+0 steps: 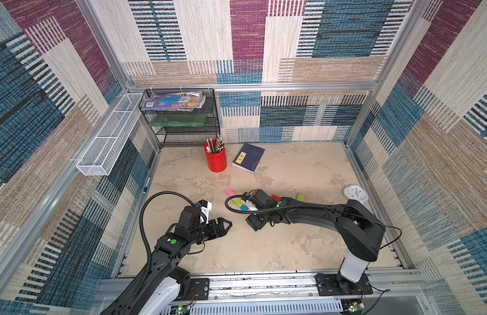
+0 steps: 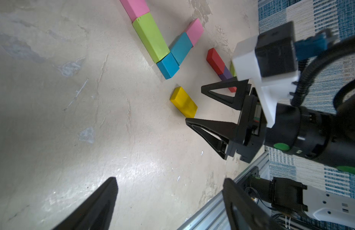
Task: Assemble the letter v with building blocks
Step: Pick up the building block from the center of the board, then assemble the building block at the center of the board.
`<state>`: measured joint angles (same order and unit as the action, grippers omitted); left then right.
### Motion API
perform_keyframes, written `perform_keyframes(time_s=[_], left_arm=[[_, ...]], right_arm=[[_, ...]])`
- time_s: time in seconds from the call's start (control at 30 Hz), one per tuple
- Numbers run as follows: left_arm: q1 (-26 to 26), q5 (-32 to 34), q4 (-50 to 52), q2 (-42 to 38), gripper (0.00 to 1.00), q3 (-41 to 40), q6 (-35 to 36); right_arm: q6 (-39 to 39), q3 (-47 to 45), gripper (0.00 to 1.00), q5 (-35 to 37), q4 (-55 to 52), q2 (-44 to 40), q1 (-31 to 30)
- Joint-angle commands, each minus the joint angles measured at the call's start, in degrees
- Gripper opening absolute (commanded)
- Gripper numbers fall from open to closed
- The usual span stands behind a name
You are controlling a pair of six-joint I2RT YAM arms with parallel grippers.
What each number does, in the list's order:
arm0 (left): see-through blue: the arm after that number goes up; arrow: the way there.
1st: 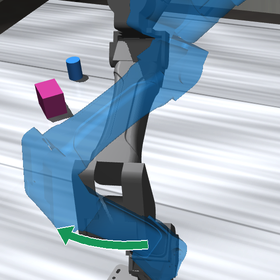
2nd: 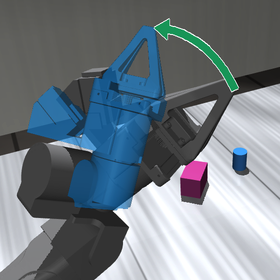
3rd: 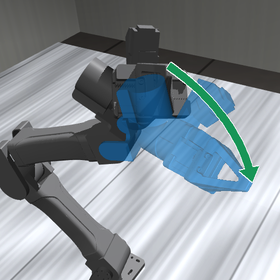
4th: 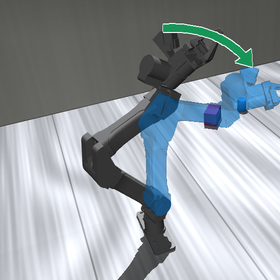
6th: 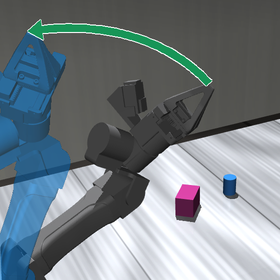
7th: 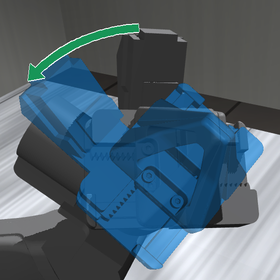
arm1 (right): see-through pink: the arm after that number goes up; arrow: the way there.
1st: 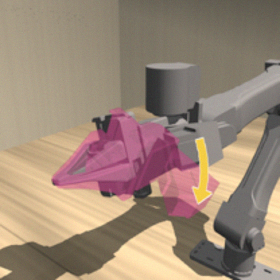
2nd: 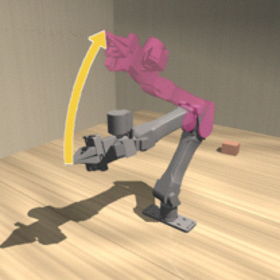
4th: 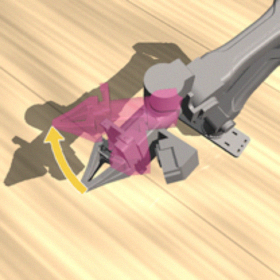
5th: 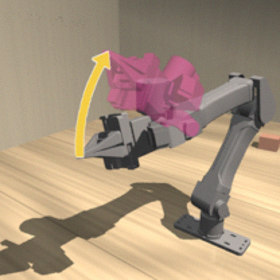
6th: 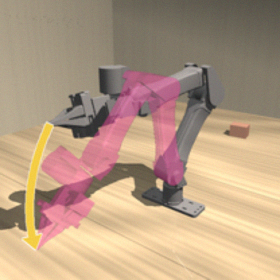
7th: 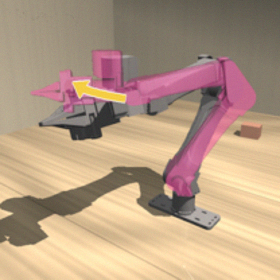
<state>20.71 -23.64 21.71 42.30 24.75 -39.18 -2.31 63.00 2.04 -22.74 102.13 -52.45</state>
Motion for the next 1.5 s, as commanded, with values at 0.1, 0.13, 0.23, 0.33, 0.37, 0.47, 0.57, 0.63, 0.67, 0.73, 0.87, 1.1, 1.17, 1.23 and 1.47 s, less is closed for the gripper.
perform_keyframes(time_s=[0.1,0.13,0.23,0.33,0.37,0.47,0.57,0.63,0.67,0.73,0.87,1.1,1.17,1.23,1.47], left_arm=[[-1.6,-3.0,-1.2,1.2,0.86,-0.4,-0.1],[-1.7,-3.0,-1.4,1.3,0.86,-0.5,0.0],[-2.1,-3.3,-1.8,1.4,0.85,-0.7,-0.2],[-2.4,-3.6,-2.0,1.4,0.85,-0.6,-0.3],[-2.5,-3.6,-2.0,1.4,0.85,-0.5,-0.2],[-2.7,-3.6,-2.2,1.9,0.85,-0.4,0.1],[-3.0,-3.5,-2.3,2.8,0.85,0.0,0.6],[-3.0,-3.4,-2.5,3.4,0.85,0.1,1.0],[-3.0,-3.3,-2.6,3.7,0.85,0.0,1.1],[-3.1,-3.4,-3.0,4.2,0.85,0.0,1.1],[-3.1,-3.7,-3.8,4.3,0.84,-0.1,0.9],[-3.0,-3.6,-5.5,7.3,0.82,1.7,1.7],[-2.5,-3.7,-5.7,10.2,0.8,4.0,2.1],[-1.7,-3.7,-5.7,12.7,0.78,6.6,2.3],[5.8,2.3,-6.5,18.4,0.78,15.8,3.7]], right_arm=[[0.8,0.5,0.72,0.0,1.3,1.6,-0.1],[0.8,0.5,0.71,0.1,1.1,1.8,-0.1],[0.8,0.3,0.68,1.1,0.7,2.6,-0.5],[0.4,-0.1,0.61,1.9,-0.5,2.8,-1.0],[0.3,-0.5,0.56,2.0,-0.7,2.6,-1.2],[0.2,-1.5,0.36,3.1,-1.9,2.0,-2.6],[-0.3,-2.3,0.24,5.2,-3.8,1.7,-3.8],[-0.9,-2.9,0.18,5.6,-4.6,1.1,-4.4],[-1.2,-3.1,0.17,6.2,-5.0,0.7,-4.6],[-2.1,-3.2,0.15,7.0,-6.2,-0.5,-5.2],[-5.1,-3.8,0.15,7.5,-7.9,-6.6,-5.1],[-11.5,-3.0,0.16,6.5,-9.0,-17.8,6.1],[-14.7,-2.1,0.17,6.8,-10.9,-18.7,12.5],[-16.9,-1.7,0.18,7.8,-12.2,-19.0,18.0],[-19.8,-4.0,0.21,1.8,-9.0,-19.7,33.6]])
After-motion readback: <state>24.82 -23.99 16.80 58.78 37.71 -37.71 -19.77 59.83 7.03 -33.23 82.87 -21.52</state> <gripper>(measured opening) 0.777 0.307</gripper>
